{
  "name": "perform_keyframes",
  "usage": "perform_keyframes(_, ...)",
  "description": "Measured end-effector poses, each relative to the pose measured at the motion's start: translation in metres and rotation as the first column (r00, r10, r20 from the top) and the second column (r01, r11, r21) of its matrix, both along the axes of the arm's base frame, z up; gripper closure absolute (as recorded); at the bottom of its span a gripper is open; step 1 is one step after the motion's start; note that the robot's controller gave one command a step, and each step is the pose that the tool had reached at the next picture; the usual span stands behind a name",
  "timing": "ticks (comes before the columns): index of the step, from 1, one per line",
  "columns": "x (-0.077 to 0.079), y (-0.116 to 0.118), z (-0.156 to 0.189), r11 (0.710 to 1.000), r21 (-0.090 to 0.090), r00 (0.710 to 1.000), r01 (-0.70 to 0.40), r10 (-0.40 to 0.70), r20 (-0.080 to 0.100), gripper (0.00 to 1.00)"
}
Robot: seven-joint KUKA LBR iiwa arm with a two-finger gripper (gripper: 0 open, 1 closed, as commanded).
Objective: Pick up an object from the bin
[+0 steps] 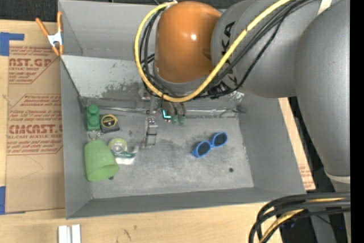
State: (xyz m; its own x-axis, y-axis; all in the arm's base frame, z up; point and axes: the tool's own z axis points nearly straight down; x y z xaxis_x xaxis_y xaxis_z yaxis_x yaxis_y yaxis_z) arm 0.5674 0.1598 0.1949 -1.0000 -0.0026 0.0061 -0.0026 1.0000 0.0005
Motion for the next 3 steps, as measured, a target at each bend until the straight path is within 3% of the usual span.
perform_keyframes(1,-0.018,0.035,-0.112,0.994,-0.002,0.994,0.109,-0.109,-0.001,0.0)
perform_keyframes(2,-0.047,0.08,-0.116,0.998,-0.003,0.998,-0.055,0.055,0.004,0.0)
perform_keyframes(3,-0.047,0.081,-0.116,0.998,0.0,0.998,-0.056,0.056,0.005,1.0)
